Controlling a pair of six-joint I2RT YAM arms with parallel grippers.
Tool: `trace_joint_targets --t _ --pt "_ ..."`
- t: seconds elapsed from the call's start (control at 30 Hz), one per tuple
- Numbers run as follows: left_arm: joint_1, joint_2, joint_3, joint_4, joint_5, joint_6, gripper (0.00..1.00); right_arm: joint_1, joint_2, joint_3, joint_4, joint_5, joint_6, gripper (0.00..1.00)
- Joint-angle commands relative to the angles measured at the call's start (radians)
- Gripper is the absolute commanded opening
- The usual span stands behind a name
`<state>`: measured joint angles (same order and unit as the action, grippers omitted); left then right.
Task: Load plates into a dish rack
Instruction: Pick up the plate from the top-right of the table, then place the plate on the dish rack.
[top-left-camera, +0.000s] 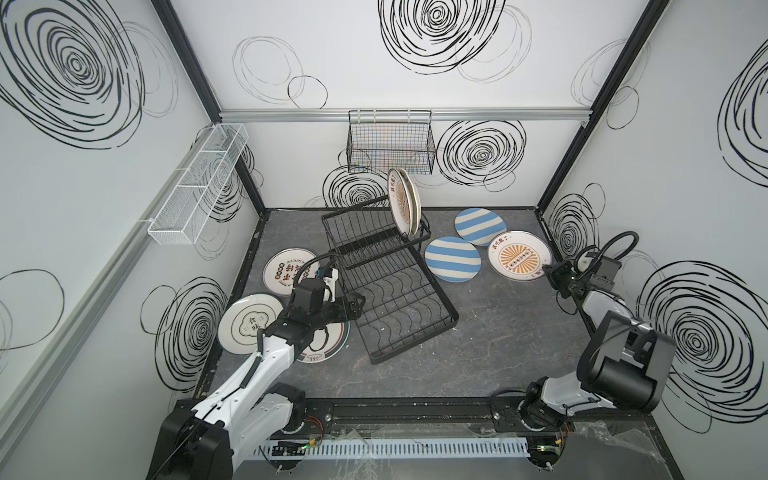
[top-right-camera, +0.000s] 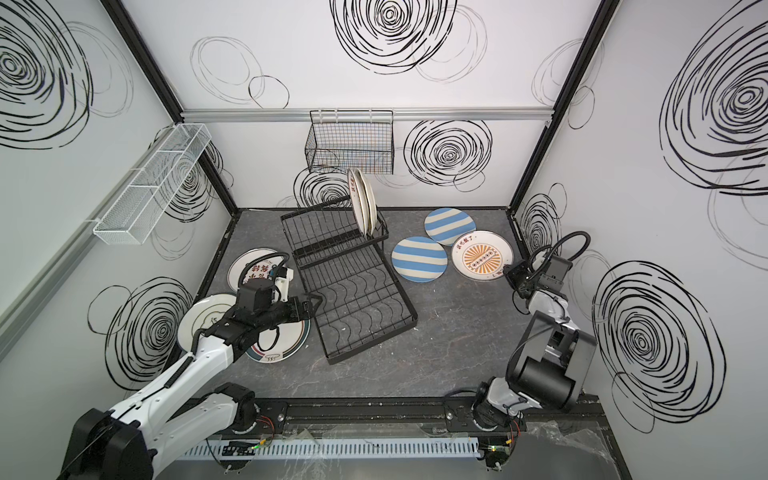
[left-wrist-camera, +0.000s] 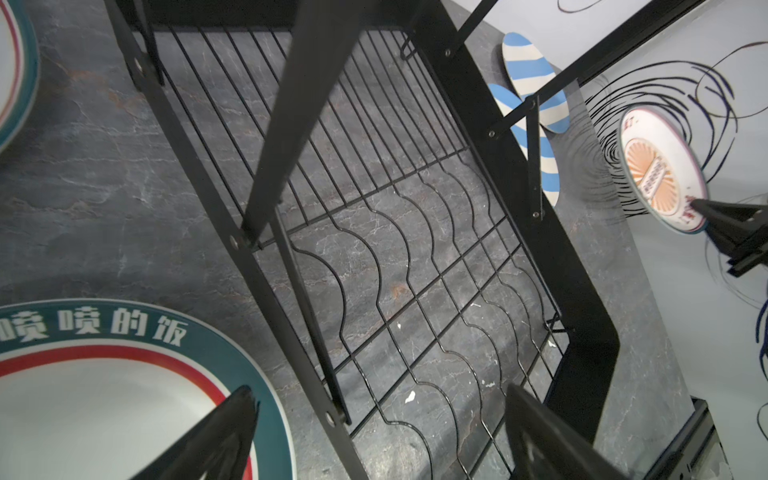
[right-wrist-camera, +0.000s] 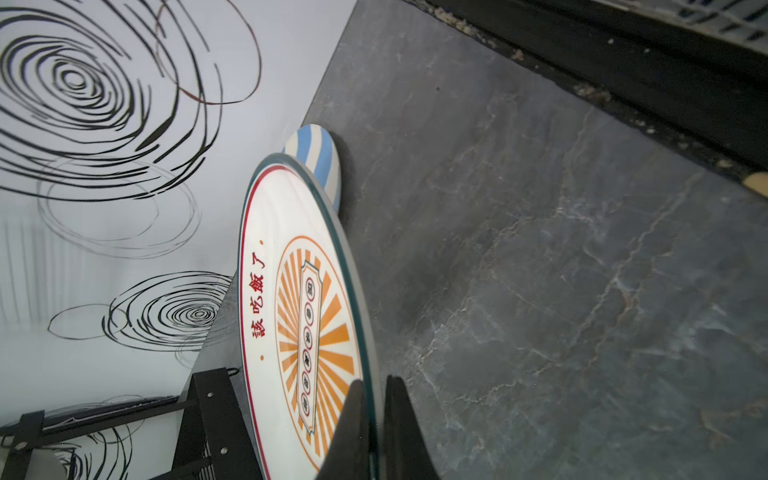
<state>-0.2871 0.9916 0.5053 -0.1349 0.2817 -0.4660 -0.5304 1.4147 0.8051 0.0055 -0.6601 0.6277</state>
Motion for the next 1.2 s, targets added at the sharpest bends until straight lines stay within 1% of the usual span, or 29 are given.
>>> trace_joint_targets --t 0.0,0.23,0.37,0.43,0.6,0.73,0.93,1.07,1.17 --pt "-0.016 0.023 0.045 -0.018 0.021 0.030 0.96 0.056 -0.110 0.058 -0.068 0.029 -0.030 0.00" --pt "-0.044 0.018 0.053 -0.018 0.022 0.033 0.96 0.285 -0.283 0.181 -0.181 0.278 -0.075 0.00" --pt "-0.053 0.019 0.061 -0.018 0.032 0.033 0.96 0.415 -0.315 0.275 -0.215 0.384 -0.081 0.00" --pt "-0.055 0.025 0.070 -0.029 0.033 0.065 0.96 0.485 -0.312 0.338 -0.243 0.444 -0.093 0.00" --pt "-0.058 0.029 0.087 -0.055 0.033 0.090 0.96 0.699 -0.270 0.539 -0.327 0.656 -0.140 0.00" --pt "-0.063 0.022 0.090 -0.055 0.040 0.097 0.96 0.897 -0.231 0.689 -0.353 0.836 -0.167 0.00" --pt "-0.076 0.032 0.095 -0.048 0.064 0.105 0.96 1.218 -0.108 0.927 -0.376 1.170 -0.269 0.00" --pt "-0.078 0.017 0.100 -0.050 0.066 0.107 0.96 1.359 -0.030 1.040 -0.340 1.326 -0.352 0.00" --pt "-0.077 0.003 0.101 -0.056 0.065 0.112 0.96 1.445 0.042 1.124 -0.325 1.433 -0.421 0.00"
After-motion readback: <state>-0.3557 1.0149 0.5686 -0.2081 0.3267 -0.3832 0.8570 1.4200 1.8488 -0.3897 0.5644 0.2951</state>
